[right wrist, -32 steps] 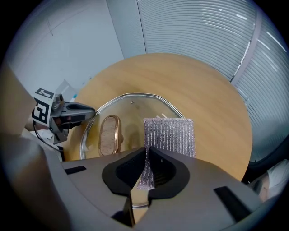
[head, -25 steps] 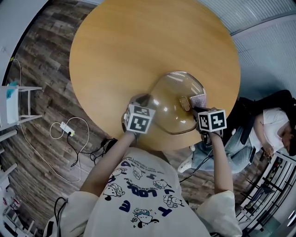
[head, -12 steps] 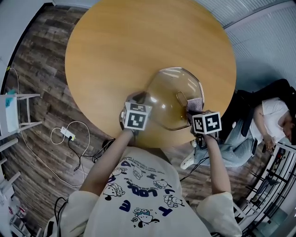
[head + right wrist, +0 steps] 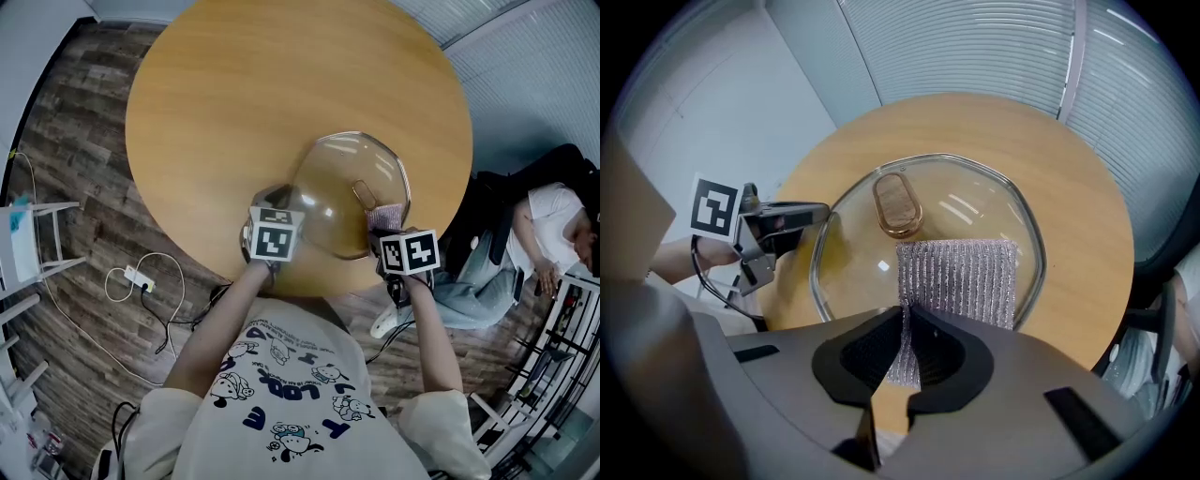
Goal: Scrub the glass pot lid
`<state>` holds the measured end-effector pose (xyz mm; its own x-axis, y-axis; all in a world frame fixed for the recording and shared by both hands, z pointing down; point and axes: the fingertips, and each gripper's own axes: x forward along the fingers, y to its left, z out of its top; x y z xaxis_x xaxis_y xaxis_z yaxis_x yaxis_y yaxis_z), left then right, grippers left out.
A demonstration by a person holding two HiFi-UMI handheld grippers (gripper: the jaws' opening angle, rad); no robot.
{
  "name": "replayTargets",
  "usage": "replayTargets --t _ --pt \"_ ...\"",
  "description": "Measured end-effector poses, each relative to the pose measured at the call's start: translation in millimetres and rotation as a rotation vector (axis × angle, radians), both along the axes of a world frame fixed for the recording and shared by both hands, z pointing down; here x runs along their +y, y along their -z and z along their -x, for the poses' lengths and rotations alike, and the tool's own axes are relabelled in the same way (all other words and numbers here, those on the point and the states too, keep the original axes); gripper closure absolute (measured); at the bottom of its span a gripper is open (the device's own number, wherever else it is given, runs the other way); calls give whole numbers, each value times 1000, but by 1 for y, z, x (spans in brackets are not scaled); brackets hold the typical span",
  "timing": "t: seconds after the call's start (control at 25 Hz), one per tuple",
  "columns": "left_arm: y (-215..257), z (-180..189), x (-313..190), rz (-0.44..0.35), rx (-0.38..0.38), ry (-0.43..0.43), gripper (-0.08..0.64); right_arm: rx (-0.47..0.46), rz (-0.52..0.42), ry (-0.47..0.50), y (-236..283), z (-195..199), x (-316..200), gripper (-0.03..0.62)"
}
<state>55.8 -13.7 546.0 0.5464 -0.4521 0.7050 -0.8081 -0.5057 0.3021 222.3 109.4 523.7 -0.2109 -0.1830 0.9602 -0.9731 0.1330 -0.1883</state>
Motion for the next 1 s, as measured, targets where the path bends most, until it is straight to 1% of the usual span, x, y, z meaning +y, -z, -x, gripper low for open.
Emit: replayTargets --t 0.2,0.48,0.84,1.0 --pt "0 0 0 -1 0 -1 528 -8 -6 -27 0 5 3 546" --pt "1 -1 -1 -1 -2 0 527 -30 2 -30 -1 17 9 546" --pt "1 -1 -1 -5 -3 2 527 0 -6 -24 -2 21 10 546" --pt "1 0 -1 -4 -5 2 527 -4 -7 -10 -1 30 10 546"
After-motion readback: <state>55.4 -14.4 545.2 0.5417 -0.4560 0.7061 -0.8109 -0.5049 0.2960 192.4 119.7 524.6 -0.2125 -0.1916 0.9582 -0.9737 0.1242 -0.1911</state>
